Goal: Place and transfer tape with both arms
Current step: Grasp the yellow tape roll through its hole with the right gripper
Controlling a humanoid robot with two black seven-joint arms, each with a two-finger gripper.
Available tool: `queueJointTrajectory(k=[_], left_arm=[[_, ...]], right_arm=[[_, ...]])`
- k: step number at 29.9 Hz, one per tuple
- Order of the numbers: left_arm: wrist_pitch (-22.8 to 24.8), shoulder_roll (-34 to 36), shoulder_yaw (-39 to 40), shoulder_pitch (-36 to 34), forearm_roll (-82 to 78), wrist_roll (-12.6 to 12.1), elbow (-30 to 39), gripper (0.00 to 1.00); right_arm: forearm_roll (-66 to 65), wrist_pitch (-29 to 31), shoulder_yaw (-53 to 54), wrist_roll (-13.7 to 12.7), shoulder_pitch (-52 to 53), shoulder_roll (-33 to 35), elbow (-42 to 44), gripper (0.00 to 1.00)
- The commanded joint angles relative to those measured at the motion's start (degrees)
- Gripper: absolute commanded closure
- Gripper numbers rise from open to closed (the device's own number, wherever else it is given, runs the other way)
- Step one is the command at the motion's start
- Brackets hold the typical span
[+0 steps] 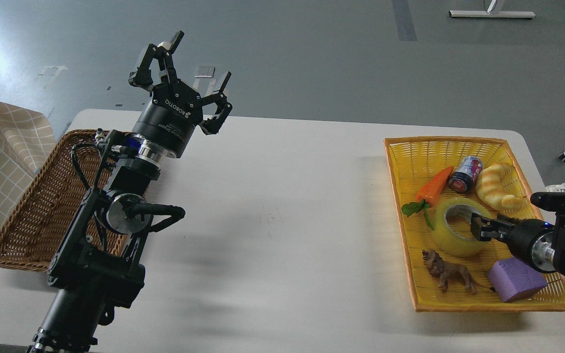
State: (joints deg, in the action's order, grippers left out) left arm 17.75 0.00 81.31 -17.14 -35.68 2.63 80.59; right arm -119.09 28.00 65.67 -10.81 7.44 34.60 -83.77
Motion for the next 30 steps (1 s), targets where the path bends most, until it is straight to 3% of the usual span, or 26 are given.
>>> queueJointTrajectory(k=[1, 6, 16, 20, 30], left_arm=[[0.0, 0.0, 0.0, 0.0, 0.0, 0.0, 0.0, 0.02], [0.0, 0.0, -0.1, -0.4, 0.1, -0.1, -0.1, 0.02], [-0.1, 0.1, 0.0, -0.4, 0.1, 0.0, -0.2, 0.02], [-0.1, 0.2, 0.0, -0.4, 0.1, 0.0, -0.3, 0.02], [-0.1, 0.2, 0.0, -0.4, 0.1, 0.0, -0.3, 0.02]], right_arm=[[0.0, 0.0, 0.1, 0.0, -0.4, 0.0, 0.2, 0.59], [0.2, 0.0, 0.0, 0.0, -0.9, 0.7, 0.2, 0.66], [0.5, 0.0, 0.0, -0.1, -1.6, 0.6, 0.2, 0.93], [0.8, 0.0, 0.1, -0.1, -1.6, 0.6, 0.2, 1.0], [4.7, 0.0, 1.7, -0.3, -1.5, 0.7, -0.5, 1.0]])
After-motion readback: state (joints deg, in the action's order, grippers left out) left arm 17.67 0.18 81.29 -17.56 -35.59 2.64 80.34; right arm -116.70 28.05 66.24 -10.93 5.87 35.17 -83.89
